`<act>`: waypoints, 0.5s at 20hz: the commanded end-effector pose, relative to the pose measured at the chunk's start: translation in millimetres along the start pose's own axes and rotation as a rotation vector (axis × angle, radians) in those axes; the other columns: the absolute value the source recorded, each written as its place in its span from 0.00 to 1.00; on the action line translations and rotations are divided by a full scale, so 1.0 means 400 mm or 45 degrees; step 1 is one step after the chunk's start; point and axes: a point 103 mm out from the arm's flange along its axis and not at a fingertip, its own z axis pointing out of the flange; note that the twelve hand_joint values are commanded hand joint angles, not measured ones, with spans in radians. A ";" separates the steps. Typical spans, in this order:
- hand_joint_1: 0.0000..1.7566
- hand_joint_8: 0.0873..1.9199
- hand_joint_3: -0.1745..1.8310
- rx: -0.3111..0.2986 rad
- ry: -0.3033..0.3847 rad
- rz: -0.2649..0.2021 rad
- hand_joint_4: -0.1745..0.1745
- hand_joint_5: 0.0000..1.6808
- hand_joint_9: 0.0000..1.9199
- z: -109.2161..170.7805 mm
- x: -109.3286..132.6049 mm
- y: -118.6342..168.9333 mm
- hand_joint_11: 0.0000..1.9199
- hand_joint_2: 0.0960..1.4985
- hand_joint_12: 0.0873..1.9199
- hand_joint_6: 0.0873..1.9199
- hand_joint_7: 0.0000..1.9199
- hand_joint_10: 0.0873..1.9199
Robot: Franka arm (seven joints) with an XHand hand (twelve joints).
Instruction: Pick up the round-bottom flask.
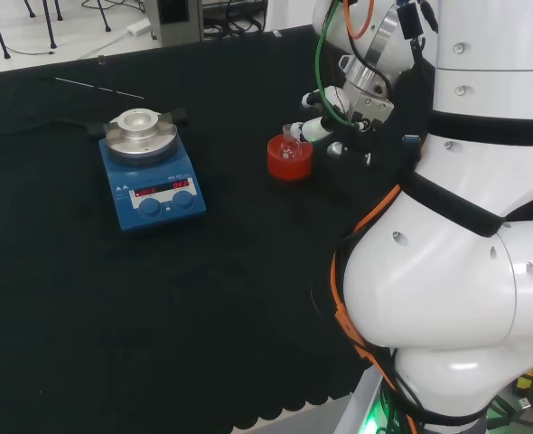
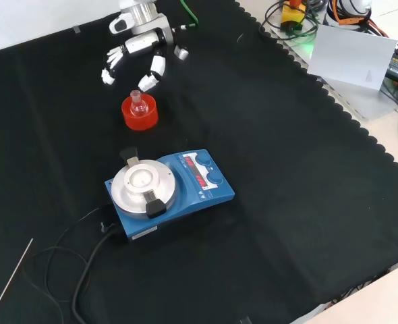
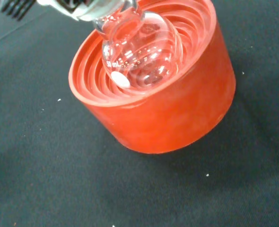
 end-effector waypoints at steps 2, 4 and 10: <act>0.50 0.29 0.47 -0.005 0.020 -0.016 0.40 0.32 0.19 0.011 0.001 0.015 0.00 0.38 0.70 0.00 0.11 0.30; 0.51 0.28 0.47 -0.009 0.021 -0.017 0.41 0.32 0.19 0.013 0.000 0.018 0.00 0.38 0.70 0.00 0.10 0.30; 0.51 0.28 0.47 -0.010 0.016 -0.016 0.41 0.33 0.19 0.031 -0.008 0.029 0.01 0.38 0.70 0.00 0.10 0.30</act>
